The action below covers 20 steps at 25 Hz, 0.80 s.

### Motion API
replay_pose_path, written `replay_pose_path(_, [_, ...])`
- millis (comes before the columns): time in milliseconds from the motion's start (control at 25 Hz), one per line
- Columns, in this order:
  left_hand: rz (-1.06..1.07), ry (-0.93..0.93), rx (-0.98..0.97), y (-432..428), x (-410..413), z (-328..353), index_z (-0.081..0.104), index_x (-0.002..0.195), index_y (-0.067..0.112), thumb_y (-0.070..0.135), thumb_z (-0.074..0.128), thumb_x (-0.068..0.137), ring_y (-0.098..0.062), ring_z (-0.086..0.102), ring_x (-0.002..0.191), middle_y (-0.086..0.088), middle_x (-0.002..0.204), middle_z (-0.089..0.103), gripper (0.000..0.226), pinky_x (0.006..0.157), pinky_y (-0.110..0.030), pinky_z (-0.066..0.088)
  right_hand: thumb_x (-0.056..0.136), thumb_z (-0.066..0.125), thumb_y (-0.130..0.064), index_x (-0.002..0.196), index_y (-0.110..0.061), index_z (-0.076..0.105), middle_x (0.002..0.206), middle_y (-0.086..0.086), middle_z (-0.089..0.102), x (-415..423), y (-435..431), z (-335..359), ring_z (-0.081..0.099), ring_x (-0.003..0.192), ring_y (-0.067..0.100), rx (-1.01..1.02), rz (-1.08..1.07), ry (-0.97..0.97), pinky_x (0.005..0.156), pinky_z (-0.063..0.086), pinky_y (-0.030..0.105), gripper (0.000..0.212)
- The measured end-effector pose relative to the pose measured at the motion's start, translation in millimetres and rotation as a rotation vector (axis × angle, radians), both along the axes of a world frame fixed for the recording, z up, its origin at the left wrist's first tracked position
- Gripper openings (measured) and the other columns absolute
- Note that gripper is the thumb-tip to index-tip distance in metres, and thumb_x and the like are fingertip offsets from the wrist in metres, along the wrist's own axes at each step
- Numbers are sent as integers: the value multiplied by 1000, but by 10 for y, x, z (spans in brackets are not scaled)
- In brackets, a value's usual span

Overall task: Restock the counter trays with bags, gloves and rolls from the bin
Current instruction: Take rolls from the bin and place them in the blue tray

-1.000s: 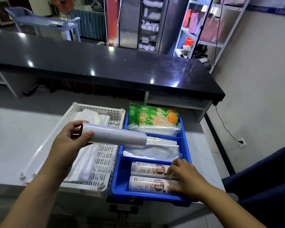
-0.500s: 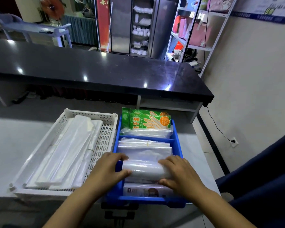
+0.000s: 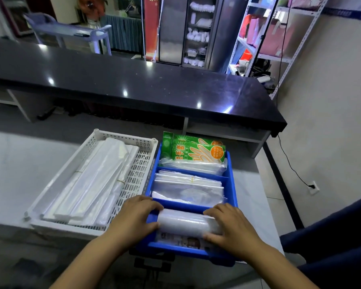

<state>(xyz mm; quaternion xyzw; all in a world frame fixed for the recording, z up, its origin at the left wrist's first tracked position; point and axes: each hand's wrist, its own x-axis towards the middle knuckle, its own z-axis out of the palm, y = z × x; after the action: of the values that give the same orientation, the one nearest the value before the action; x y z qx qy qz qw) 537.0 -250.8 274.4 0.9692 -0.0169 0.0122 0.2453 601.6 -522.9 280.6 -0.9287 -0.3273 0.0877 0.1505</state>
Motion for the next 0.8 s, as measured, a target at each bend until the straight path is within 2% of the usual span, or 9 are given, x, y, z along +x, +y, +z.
replay_pose_path(200, [216, -122, -83, 148, -318, 253, 66, 108, 29, 26, 71, 76, -12, 57, 107, 8, 108, 68, 32, 93, -28, 40, 83, 61, -41, 116, -34, 55, 116, -13, 60, 226, 251, 196, 53, 106, 5, 175, 42, -57, 92, 46, 26, 34])
replay_pose_path(360, [423, -146, -72, 347, -839, 399, 68, 104, 25, 21, 71, 78, -11, 60, 98, 9, 101, 70, 27, 86, -30, 44, 83, 61, -33, 109, -27, 61, 103, -7, 66, 232, 806, 337, 59, 95, 13, 193, 229, -94, 81, 49, 31, 27])
replay_pose_path(480, [562, -135, -63, 519, -1347, 428, 71, 99, 18, 14, 74, 75, -17, 63, 92, 3, 93, 71, 24, 81, -30, 46, 83, 60, -33, 104, -26, 65, 99, -4, 69, 9, 1191, 347, 60, 94, 18, 164, 343, -130, 77, 47, 32, 22])
replay_pose_path(600, [653, -110, -22, 709, -1868, 425, 70, 102, 21, 17, 72, 78, -18, 63, 90, 4, 91, 69, 25, 77, -32, 47, 85, 56, -34, 106, -25, 65, 100, -4, 70, -315, 1515, 343, 61, 97, 20, 121, 413, -148, 82, 46, 33, 24])
replay_pose_path(720, [730, -89, 64, 999, -2518, 349, 68, 105, 23, 23, 70, 79, -18, 62, 94, 2, 98, 70, 26, 80, -33, 45, 87, 52, -37, 108, -26, 63, 104, -5, 68, -788, 1916, 351, 59, 100, 18, 89, 474, -164, 83, 46, 33, 26])
replay_pose_path(800, [759, -43, 110, 1211, -2985, 268, 65, 108, 28, 29, 66, 81, -14, 60, 99, 7, 103, 69, 27, 84, -31, 44, 88, 49, -37, 106, -25, 63, 103, -4, 68, -1150, 2173, 343, 60, 98, 19, 80, 503, -178, 80, 46, 33, 25])
